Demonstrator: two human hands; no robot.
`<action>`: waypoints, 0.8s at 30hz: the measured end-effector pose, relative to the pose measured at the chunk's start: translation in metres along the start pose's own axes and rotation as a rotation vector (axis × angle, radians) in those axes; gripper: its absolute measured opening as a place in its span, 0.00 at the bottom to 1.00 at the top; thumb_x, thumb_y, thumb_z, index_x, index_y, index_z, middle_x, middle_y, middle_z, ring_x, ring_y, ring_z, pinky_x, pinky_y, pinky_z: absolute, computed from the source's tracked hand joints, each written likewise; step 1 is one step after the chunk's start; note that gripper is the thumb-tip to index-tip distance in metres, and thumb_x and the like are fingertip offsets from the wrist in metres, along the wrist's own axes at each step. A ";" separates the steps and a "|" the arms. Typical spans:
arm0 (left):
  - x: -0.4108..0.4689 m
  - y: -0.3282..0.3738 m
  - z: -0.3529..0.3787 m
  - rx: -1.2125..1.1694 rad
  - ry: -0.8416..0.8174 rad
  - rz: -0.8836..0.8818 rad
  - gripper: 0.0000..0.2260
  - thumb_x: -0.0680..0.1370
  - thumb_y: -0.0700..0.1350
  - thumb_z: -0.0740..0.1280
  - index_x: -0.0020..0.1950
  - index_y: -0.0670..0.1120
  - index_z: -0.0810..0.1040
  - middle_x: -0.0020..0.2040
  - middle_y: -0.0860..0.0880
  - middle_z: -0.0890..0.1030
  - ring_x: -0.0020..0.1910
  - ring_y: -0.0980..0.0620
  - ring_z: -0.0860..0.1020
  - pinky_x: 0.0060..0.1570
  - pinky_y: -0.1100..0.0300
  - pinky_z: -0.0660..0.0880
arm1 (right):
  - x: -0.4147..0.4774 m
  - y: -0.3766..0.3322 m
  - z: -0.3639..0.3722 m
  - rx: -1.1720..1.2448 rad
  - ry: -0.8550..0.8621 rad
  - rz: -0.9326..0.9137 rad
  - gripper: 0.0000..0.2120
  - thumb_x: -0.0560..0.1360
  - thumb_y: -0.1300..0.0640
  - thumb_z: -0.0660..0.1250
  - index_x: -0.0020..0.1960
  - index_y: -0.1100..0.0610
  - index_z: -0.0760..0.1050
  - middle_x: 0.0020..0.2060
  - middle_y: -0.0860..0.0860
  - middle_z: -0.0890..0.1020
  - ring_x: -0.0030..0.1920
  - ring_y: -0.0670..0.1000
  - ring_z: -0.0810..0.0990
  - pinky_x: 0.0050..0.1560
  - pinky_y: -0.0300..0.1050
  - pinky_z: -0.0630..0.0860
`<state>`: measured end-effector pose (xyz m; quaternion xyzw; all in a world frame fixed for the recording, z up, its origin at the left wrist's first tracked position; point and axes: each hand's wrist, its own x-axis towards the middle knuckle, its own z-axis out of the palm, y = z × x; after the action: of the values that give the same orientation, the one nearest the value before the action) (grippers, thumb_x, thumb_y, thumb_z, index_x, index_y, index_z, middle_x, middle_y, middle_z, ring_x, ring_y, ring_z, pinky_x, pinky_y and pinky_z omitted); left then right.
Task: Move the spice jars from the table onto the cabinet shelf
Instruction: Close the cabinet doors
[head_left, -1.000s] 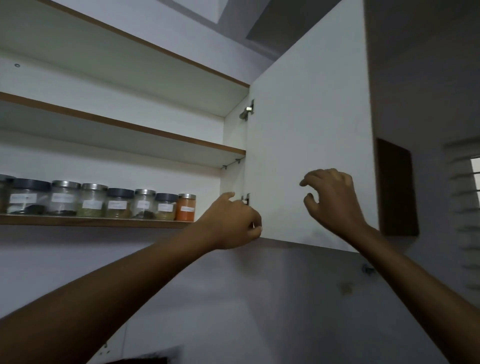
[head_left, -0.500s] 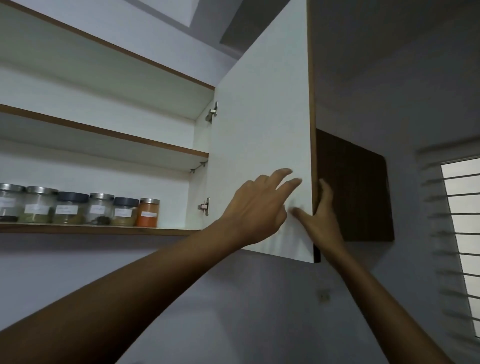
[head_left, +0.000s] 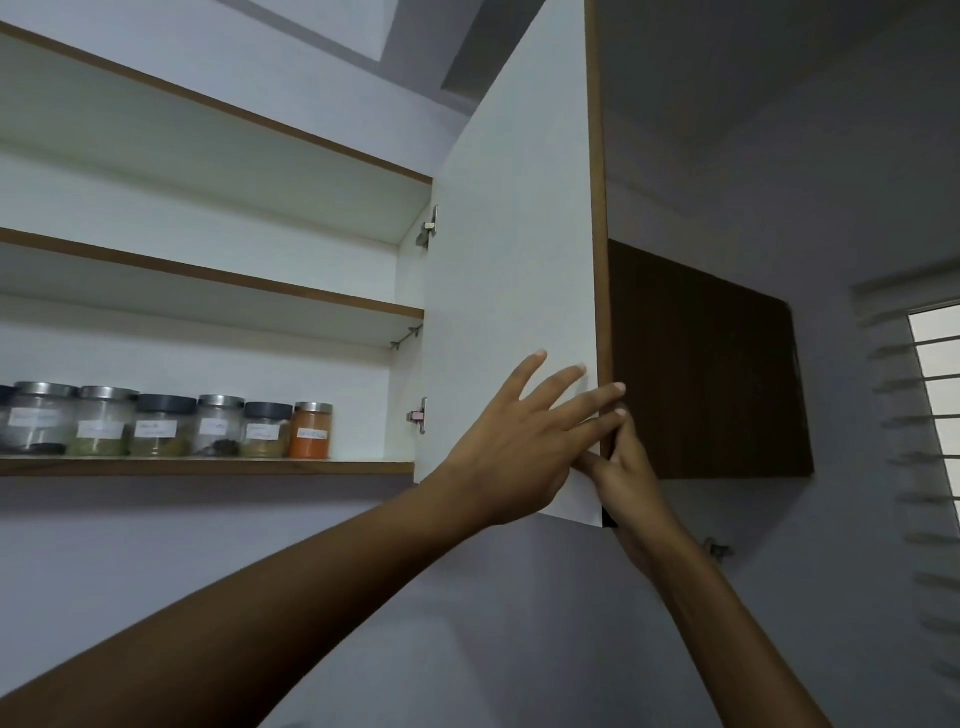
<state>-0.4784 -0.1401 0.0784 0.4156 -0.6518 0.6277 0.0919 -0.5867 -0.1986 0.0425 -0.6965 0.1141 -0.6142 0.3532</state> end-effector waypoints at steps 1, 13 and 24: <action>-0.004 -0.005 -0.004 0.027 0.005 0.012 0.28 0.72 0.46 0.69 0.72 0.50 0.67 0.74 0.47 0.65 0.72 0.42 0.65 0.70 0.42 0.46 | -0.002 -0.002 0.005 0.007 0.001 -0.003 0.27 0.78 0.60 0.62 0.74 0.52 0.56 0.62 0.43 0.66 0.64 0.41 0.64 0.58 0.39 0.66; -0.090 -0.078 -0.043 0.105 0.086 0.079 0.34 0.67 0.45 0.74 0.72 0.50 0.67 0.72 0.47 0.67 0.65 0.43 0.72 0.68 0.41 0.56 | -0.027 -0.031 0.109 -0.074 0.042 -0.121 0.28 0.77 0.64 0.61 0.72 0.50 0.55 0.70 0.49 0.66 0.69 0.51 0.67 0.59 0.40 0.67; -0.191 -0.143 -0.055 0.043 0.039 -0.022 0.30 0.71 0.41 0.63 0.73 0.47 0.63 0.75 0.47 0.62 0.67 0.45 0.70 0.68 0.44 0.59 | -0.038 -0.035 0.235 -0.169 0.096 -0.285 0.30 0.76 0.67 0.60 0.75 0.54 0.52 0.72 0.52 0.64 0.71 0.51 0.65 0.64 0.54 0.72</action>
<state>-0.2842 0.0098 0.0726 0.4123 -0.6317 0.6484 0.1024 -0.3843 -0.0680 0.0357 -0.7025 0.0823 -0.6789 0.1968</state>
